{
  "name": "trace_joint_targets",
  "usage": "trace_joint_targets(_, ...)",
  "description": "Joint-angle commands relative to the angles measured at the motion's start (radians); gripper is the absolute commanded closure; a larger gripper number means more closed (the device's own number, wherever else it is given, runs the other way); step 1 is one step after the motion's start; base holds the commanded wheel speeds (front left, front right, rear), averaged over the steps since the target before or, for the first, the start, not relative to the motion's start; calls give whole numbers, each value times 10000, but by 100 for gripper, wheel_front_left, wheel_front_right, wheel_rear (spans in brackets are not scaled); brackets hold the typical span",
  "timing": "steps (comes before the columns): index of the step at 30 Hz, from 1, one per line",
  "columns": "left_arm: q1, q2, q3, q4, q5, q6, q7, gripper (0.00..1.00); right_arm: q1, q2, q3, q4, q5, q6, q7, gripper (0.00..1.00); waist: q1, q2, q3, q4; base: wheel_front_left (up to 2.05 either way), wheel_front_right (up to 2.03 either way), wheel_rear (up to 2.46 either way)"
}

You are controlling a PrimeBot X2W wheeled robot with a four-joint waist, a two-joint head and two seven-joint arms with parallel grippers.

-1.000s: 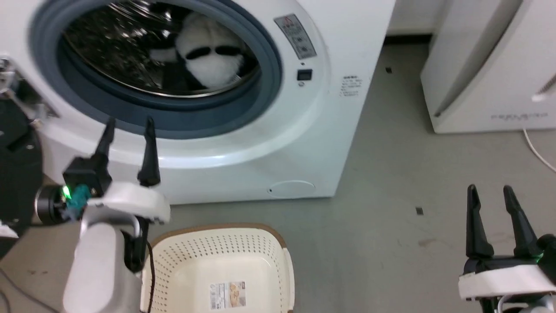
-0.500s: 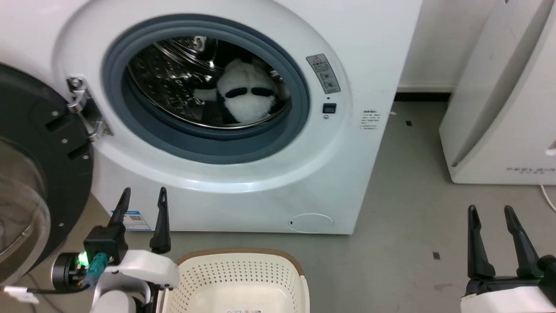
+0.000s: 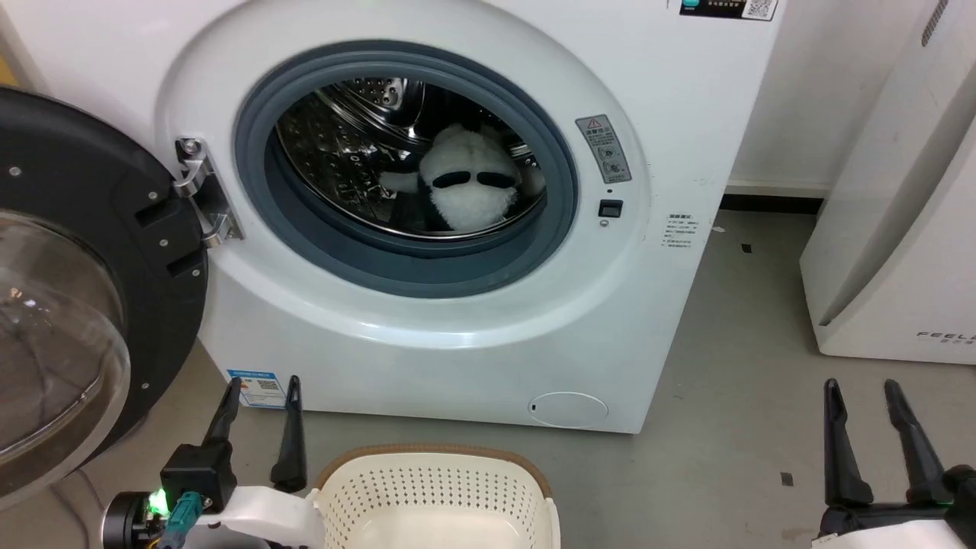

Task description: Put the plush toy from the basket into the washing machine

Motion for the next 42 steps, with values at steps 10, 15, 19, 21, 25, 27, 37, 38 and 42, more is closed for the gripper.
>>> trace_joint_targets(10,38,-14,-41,-141,26,31,185,100,-65,-1,98,11,-99,0,173,100,1,0,3,-57,0,0,0)
trace_joint_targets(15,62,-17,-70,-231,45,50,286,100,-98,-1,151,15,-159,-1,275,100,1,0,6,-92,0,0,0)
trace_joint_targets(19,81,-20,-93,-303,59,65,368,100,-125,-1,193,19,-207,-1,358,100,1,0,9,-120,0,0,0)
trace_joint_targets(21,86,-21,-99,-321,63,68,388,100,-131,-1,203,20,-220,-1,378,100,1,0,9,-127,0,0,0)
trace_joint_targets(25,105,-24,-122,-393,77,83,470,100,-158,-2,245,23,-268,-1,460,100,1,0,12,-154,0,0,0)
trace_joint_targets(27,115,-25,-134,-429,85,91,510,100,-171,-2,267,25,-292,-1,501,100,1,0,13,-168,0,0,0)
trace_joint_targets(37,163,-32,-193,-610,121,128,714,100,-238,-3,372,34,-412,-2,707,100,1,0,19,-238,0,0,0)
trace_joint_targets(38,168,-33,-198,-628,125,132,734,100,-244,-3,382,35,-424,-2,728,100,1,0,20,-245,0,0,0)
trace_joint_targets(42,187,-36,-222,-700,140,147,815,100,-271,-3,424,38,-472,-2,809,100,1,0,22,-273,0,0,0)
